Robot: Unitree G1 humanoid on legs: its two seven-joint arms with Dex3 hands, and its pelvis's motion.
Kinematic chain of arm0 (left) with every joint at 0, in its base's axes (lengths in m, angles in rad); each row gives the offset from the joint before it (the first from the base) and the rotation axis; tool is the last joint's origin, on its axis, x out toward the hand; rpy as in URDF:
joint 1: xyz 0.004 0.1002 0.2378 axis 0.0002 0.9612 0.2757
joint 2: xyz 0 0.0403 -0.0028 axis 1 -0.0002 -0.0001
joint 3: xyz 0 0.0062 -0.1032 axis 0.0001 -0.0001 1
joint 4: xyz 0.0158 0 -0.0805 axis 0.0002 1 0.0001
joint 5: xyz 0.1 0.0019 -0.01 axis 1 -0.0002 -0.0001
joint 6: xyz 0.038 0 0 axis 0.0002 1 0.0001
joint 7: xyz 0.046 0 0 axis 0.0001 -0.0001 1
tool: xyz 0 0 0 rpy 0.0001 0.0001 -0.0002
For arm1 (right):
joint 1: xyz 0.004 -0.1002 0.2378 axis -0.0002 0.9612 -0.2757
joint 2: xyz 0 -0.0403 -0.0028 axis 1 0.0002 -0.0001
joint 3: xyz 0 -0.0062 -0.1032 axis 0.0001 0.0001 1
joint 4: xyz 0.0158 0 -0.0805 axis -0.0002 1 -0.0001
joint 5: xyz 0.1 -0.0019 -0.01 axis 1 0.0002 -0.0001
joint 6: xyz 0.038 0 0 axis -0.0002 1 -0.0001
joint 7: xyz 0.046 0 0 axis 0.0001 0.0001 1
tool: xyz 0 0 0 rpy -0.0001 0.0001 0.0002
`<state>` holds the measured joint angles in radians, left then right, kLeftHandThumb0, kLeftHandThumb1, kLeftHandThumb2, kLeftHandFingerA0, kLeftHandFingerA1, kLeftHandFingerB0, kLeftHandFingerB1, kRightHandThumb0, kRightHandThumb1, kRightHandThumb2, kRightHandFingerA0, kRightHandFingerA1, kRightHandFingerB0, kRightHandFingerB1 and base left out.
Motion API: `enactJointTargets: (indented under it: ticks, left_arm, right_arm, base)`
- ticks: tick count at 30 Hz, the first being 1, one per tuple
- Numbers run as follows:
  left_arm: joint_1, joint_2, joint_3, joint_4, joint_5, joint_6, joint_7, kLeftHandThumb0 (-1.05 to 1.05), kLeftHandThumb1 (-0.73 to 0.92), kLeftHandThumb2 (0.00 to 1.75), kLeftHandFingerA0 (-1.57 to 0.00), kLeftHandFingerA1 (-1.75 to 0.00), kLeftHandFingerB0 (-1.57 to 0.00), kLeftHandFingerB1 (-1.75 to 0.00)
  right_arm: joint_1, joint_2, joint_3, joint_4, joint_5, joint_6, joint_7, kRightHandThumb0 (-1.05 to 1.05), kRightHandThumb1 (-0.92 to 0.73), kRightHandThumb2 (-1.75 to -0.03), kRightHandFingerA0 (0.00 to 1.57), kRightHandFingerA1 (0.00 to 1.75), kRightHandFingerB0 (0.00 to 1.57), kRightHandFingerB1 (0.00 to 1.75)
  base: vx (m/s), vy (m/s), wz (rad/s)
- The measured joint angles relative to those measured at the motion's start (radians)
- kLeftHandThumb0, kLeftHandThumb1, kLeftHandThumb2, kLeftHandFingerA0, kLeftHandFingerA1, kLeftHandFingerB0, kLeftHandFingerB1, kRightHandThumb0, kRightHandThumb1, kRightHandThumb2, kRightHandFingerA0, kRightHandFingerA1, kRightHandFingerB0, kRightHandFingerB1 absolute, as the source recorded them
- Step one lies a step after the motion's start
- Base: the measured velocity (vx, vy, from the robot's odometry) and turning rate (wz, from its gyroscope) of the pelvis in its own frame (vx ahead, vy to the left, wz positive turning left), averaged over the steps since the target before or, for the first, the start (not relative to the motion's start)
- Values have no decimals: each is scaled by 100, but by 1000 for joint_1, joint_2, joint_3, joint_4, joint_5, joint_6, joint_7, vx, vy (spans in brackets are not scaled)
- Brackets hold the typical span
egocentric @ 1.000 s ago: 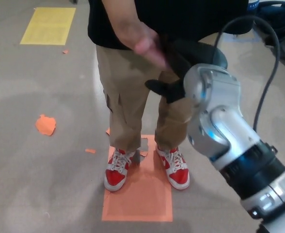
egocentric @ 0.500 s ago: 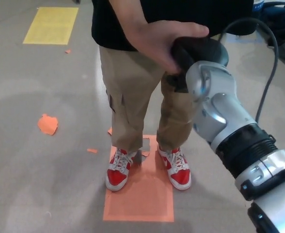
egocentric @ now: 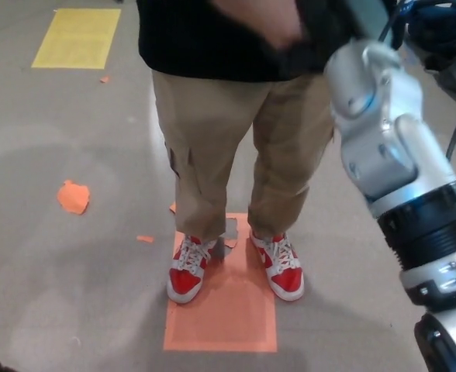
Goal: The robot extends its right arm to grab a person's hand and shakes it
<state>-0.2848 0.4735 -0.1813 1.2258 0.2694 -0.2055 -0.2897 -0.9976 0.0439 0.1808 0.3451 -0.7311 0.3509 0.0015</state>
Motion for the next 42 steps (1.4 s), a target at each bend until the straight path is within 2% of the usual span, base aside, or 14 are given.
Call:
enactJointTargets:
  ticks: [13, 14, 19, 22, 24, 25, 27, 29, 30, 32, 35, 38, 39, 42]
  left_arm:
    - [-59, 1, 4, 7, 1, 0, -10, -50, 86, 66, -29, -32, -28, -31]
    - [-61, 1, 4, 7, 1, 0, -10, -51, 85, 66, -30, -32, -27, -31]
    - [-66, 1, 4, 7, 0, 0, -10, -52, 85, 66, -28, -31, -26, -31]
    - [-67, 1, 4, 8, 0, 0, -11, -51, 84, 65, -28, -31, -27, -31]
    - [-70, 1, 6, 10, 0, 0, -13, -50, 85, 65, -28, -31, -27, -31]
    - [-71, 1, 7, 12, 0, 1, -14, -27, 60, 110, -9, -50, -9, -49]
    - [-72, 1, 5, 13, 1, 1, -19, -27, 59, 110, -8, -50, -8, -49]
    - [-74, 2, 4, 14, 1, 1, -22, -28, 59, 109, -9, -50, -9, -49]
    - [-75, 2, 3, 14, 2, 1, -24, -53, 85, 66, -28, -32, -25, -31]
    - [-77, 2, 0, 15, 3, 1, -25, -52, 84, 66, -34, -32, -30, -32]
    - [-79, 1, -8, 16, 4, 2, -22, -48, 83, 65, -33, -33, -31, -33]
    - [-83, 0, -8, 15, 2, 1, -22, -48, 83, 65, -30, -32, -28, -32]
    - [-83, 0, -8, 15, 2, 1, -22, -26, 61, 110, -8, -49, -8, -49]
    - [-83, 0, -7, 15, 2, 1, -22, -29, 58, 109, -7, -49, -7, -49]
  right_arm:
    - [-71, -39, -36, 339, 70, -63, -12, -21, -43, -53, 92, 65, 76, 58]
    - [-71, -39, -35, 367, 71, -65, -12, -19, -62, -57, 83, 61, 68, 55]
    - [-72, -38, -33, 567, 82, -99, -18, -22, -72, -61, 104, 68, 73, 58]
    - [-76, -35, -32, 676, 96, -139, -35, -19, -57, -58, 112, 76, 87, 106]
    - [-84, -33, -30, 744, 110, -172, -48, -17, -58, -57, 113, 78, 84, 100]
    - [-90, -32, -29, 770, 116, -187, -53, -20, -46, -54, 108, 87, 76, 96]
    - [-105, -29, -28, 807, 131, -216, -60, -25, -72, -60, 106, 88, 71, 87]
    - [-111, -27, -31, 817, 146, -236, -64, -25, -77, -61, 108, 97, 71, 98]
    - [-114, -26, -35, 812, 160, -257, -67, -23, -65, -58, 110, 94, 73, 111]
    - [-112, -28, -33, 754, 179, -280, -68, -23, -59, -58, 110, 70, 73, 71]
    - [-111, -28, -30, 630, 185, -288, -66, -14, -78, -67, 112, 88, 75, 86]
    - [-108, -27, -30, 491, 186, -288, -66, -13, -76, -70, 105, 107, 74, 99]
    - [-107, -26, -30, 453, 185, -287, -66, -15, -81, -67, 111, 88, 77, 77]
    - [-101, -24, -33, 329, 185, -281, -63, -17, -83, -65, 115, 77, 75, 80]
  base:
    - [0, 0, 0]
    - [0, 0, 0]
    - [0, 0, 0]
    - [0, 0, 0]
    - [0, 0, 0]
    - [0, 0, 0]
    - [0, 0, 0]
    - [0, 0, 0]
    - [0, 0, 0]
    - [0, 0, 0]
    - [0, 0, 0]
    - [0, 0, 0]
    - [0, 0, 0]
    - [0, 0, 0]
